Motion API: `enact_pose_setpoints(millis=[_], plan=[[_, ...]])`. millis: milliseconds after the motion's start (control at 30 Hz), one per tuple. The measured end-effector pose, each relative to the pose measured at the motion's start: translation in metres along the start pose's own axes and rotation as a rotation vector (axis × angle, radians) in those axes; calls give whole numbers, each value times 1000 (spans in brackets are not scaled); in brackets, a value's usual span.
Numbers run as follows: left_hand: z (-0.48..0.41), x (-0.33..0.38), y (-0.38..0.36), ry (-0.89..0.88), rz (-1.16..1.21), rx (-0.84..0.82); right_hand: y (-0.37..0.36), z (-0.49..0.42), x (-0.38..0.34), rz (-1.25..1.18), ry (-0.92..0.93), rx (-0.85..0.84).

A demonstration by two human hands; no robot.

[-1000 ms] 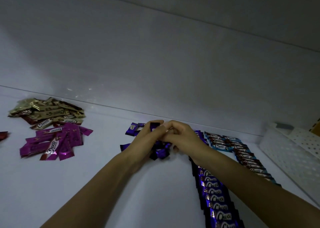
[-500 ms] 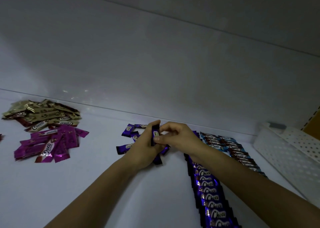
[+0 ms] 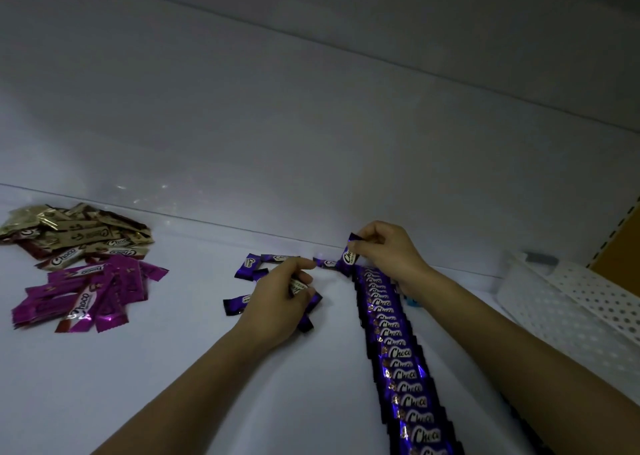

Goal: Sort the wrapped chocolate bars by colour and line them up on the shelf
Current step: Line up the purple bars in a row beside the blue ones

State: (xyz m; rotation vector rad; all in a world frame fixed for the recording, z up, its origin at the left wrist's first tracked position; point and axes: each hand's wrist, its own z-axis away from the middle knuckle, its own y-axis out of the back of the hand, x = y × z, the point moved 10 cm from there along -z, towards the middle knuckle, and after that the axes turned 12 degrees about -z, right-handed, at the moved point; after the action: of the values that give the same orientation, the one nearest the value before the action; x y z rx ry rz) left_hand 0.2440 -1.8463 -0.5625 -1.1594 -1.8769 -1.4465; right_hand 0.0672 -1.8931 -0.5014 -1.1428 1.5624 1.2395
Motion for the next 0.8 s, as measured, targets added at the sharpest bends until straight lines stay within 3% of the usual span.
enact_pose_setpoints(millis=[167,467,800], plan=[[-3,-4,6,17,94,70,-11,-12,13,-22,-24,-71],[-2,-5,5,18,120,67,-23,-32,22,625,138,-120],[2,6,4,-14,37,43,-34,-33,29,773,231,-164]])
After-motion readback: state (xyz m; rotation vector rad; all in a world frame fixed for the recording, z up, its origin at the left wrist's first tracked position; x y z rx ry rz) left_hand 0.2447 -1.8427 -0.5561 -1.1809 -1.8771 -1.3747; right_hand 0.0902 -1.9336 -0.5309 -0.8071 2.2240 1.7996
